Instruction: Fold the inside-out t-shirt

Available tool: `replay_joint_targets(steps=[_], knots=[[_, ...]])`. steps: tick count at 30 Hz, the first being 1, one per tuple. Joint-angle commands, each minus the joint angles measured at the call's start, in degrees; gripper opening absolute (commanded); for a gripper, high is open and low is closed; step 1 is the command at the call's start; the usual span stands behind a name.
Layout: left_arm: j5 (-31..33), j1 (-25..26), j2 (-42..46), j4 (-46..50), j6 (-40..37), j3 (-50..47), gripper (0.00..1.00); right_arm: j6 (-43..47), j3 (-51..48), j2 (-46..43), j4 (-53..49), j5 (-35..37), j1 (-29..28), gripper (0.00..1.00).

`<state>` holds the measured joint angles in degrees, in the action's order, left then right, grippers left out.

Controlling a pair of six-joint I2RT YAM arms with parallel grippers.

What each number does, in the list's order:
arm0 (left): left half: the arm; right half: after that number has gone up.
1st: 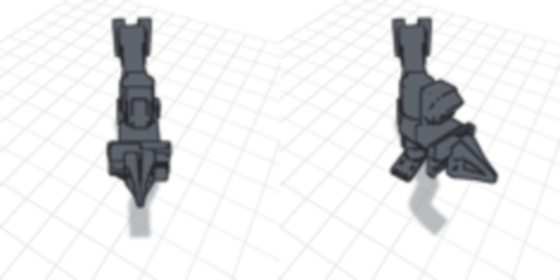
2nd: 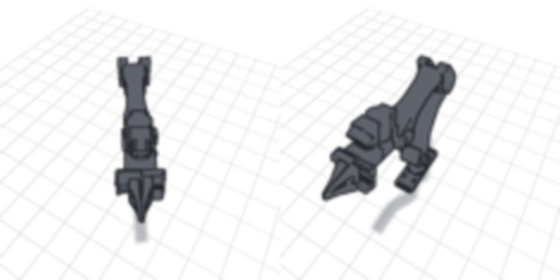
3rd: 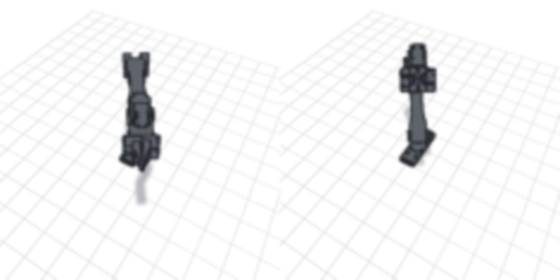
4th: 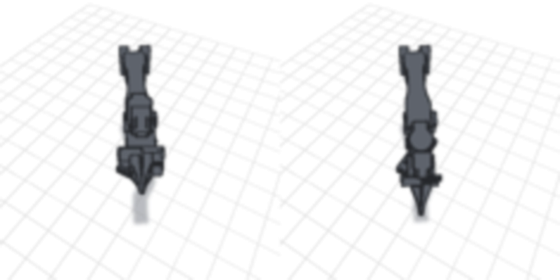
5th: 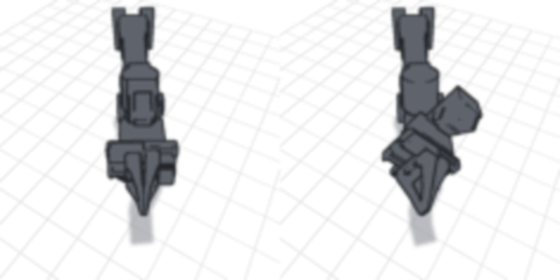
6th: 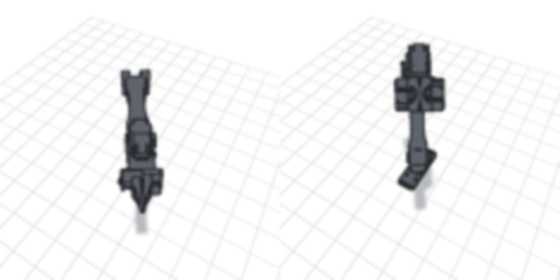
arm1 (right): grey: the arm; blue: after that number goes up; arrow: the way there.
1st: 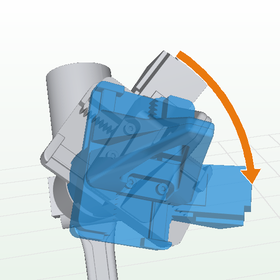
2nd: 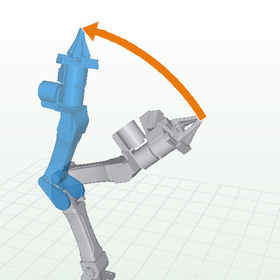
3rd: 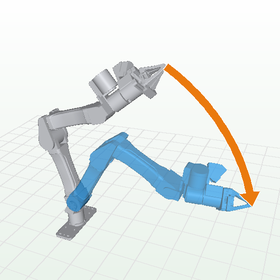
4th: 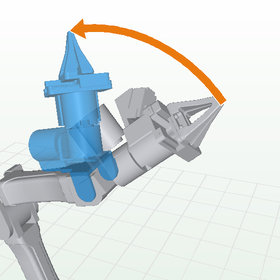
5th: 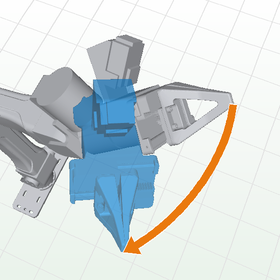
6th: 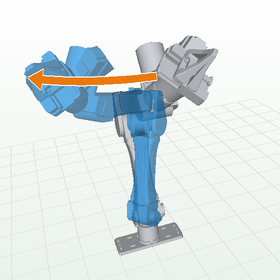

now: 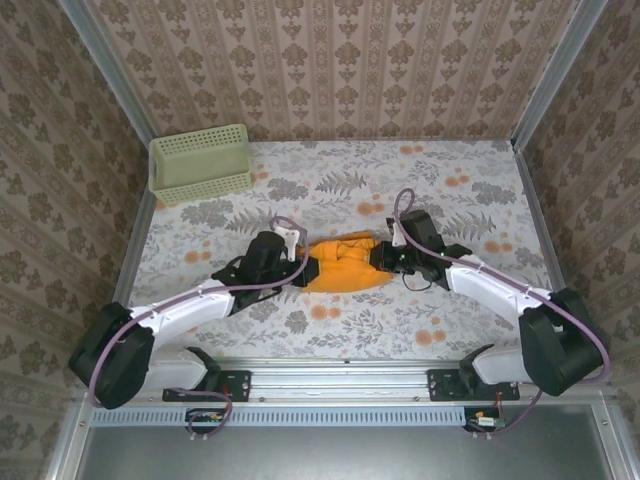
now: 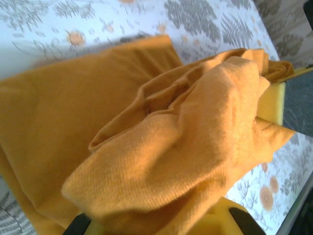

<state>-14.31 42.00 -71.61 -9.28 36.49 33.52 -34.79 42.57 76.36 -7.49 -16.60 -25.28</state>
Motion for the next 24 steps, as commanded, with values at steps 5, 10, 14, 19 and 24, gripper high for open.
replay_joint_targets(steps=[5,10,14,19,24], knots=[[6.9,-5.5,-5.4,2.5,7.1,4.1,0.00,0.4,14.2,11.1,-6.3,5.8,0.5,0.00],[5.2,-9.3,-13.6,4.3,7.9,8.8,0.01,2.5,25.3,22.9,-13.3,8.4,0.8,0.00],[4.6,-9.9,-18.6,7.0,7.7,12.5,0.05,4.9,30.5,28.9,-16.4,11.4,1.0,0.00],[6.4,-11.0,-21.8,9.6,9.4,13.8,0.09,7.1,34.5,33.6,-17.2,13.2,1.1,0.09],[7.5,-11.9,-22.7,12.7,11.2,14.6,0.22,9.8,37.4,35.1,-19.2,16.1,1.2,0.38]])
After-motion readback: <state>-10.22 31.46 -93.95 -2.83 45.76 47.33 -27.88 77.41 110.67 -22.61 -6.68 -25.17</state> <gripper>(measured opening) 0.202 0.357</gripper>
